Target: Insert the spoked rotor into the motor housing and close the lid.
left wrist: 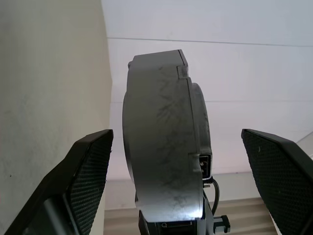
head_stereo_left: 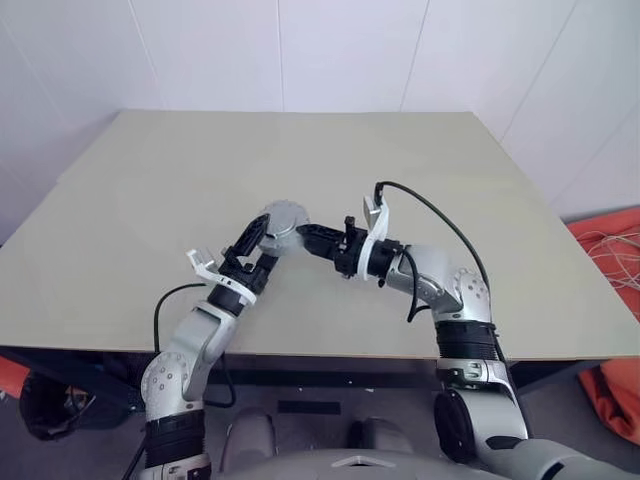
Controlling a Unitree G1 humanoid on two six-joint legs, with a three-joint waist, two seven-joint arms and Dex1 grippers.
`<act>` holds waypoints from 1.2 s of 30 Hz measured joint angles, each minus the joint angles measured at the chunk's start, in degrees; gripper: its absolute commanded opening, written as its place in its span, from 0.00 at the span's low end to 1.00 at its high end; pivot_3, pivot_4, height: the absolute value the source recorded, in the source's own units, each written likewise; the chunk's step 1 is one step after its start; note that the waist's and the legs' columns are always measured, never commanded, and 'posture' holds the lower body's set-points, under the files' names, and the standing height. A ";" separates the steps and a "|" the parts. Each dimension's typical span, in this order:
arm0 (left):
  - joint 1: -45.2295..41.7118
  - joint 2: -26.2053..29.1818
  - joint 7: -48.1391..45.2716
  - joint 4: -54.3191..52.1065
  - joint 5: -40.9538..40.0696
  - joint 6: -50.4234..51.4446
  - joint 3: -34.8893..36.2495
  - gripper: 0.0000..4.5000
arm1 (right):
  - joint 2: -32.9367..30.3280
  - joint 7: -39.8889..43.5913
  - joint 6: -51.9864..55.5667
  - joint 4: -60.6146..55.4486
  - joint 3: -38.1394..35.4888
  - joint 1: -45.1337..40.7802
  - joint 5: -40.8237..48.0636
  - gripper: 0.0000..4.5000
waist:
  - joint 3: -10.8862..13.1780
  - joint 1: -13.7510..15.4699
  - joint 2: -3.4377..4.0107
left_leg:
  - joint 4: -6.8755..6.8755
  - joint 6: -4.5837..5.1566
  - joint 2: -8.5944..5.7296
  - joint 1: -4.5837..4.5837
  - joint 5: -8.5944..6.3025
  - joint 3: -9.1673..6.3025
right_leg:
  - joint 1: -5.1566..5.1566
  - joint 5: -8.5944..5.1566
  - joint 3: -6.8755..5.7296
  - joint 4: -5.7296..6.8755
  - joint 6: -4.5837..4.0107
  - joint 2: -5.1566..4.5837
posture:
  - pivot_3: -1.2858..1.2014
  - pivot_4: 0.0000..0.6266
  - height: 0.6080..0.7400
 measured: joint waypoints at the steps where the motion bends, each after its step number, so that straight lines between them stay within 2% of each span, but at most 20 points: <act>1: -0.21 -0.01 0.00 0.25 0.09 -0.04 -0.02 0.99 | 0.09 -0.01 0.11 -0.18 0.00 0.05 0.00 0.25 | 0.00 0.01 0.00 | 0.00 0.00 0.00 0.00 0.00 0.00 | 0.00 0.00 0.00 0.00 0.01 0.00 | 0.52 0.00 1.00; 4: -0.70 -0.01 0.00 0.64 0.25 -0.02 -0.25 0.99 | 0.27 -0.01 0.37 -0.50 -0.01 0.20 0.00 0.25 | 0.00 0.02 0.00 | 0.01 0.00 0.00 0.00 0.00 0.00 | 0.01 0.01 0.00 0.00 0.01 -0.01 | 0.52 0.00 1.00; 5: -0.75 -0.01 0.02 0.78 0.30 0.00 -0.37 0.95 | 0.33 -0.01 0.38 -0.50 -0.01 0.22 0.00 0.25 | 0.00 0.02 0.00 | 0.01 0.00 0.00 0.00 0.00 0.00 | 0.01 0.01 0.00 0.01 0.01 -0.01 | 0.52 0.00 1.00; 7: -0.75 0.04 0.10 1.10 0.58 0.05 -0.53 0.86 | 0.34 -0.02 0.38 -0.50 -0.01 0.25 0.00 0.25 | 0.00 0.02 0.00 | 0.02 0.00 0.00 0.00 0.00 0.00 | 0.02 0.01 0.00 0.01 0.01 -0.01 | 0.52 0.00 1.00; 12: -0.73 0.12 -0.38 1.55 0.85 0.20 -0.58 0.51 | 0.25 -0.44 0.39 -0.49 -0.01 0.73 -0.01 0.25 | 0.00 0.02 0.00 | 0.03 0.00 0.00 0.00 0.00 -0.01 | 0.04 0.01 0.00 0.01 0.02 -0.02 | 0.52 0.00 1.00; 13: -0.67 -0.13 -0.64 1.60 0.47 0.13 -0.52 0.48 | 0.40 -0.34 0.41 -0.50 -0.13 0.84 0.10 0.25 | 0.00 0.03 0.00 | 0.05 0.00 0.00 0.00 0.00 -0.01 | 0.04 0.02 0.00 0.01 0.02 -0.02 | 0.52 0.00 1.00; 25: -0.45 -0.08 -1.19 1.62 0.26 -0.15 -0.25 0.48 | -0.12 -0.18 0.19 -0.49 0.11 0.83 0.24 0.25 | 0.00 0.03 0.00 | 0.10 -0.01 0.00 0.01 0.00 -0.02 | 0.08 0.04 0.00 0.03 0.05 -0.02 | 0.52 0.00 1.00; 26: -0.43 -0.10 -1.22 1.62 0.28 -0.19 -0.26 0.48 | -0.23 -0.20 0.07 -0.49 0.23 0.83 0.28 0.41 | 0.00 0.03 0.00 | 0.10 -0.01 0.00 0.01 0.00 -0.02 | 0.08 0.04 0.00 0.03 0.05 -0.02 | 0.52 0.00 1.00; 34: 0.62 0.24 -1.36 2.85 2.55 -0.82 0.54 0.47 | -1.79 -0.52 -3.72 -0.51 0.16 0.76 0.75 0.98 | -0.01 0.03 -0.01 | 0.13 -0.01 0.00 0.01 0.00 -0.02 | 0.10 0.04 -0.01 0.03 0.06 -0.02 | 0.52 0.00 1.00; 36: 0.61 0.24 -1.36 2.85 2.76 -0.84 0.61 0.47 | -2.29 -0.84 -4.60 -0.51 0.58 0.74 0.81 1.00 | -0.01 0.03 -0.01 | 0.15 -0.01 0.00 0.01 0.00 -0.02 | 0.11 0.05 0.00 0.03 0.06 -0.03 | 0.52 0.00 1.00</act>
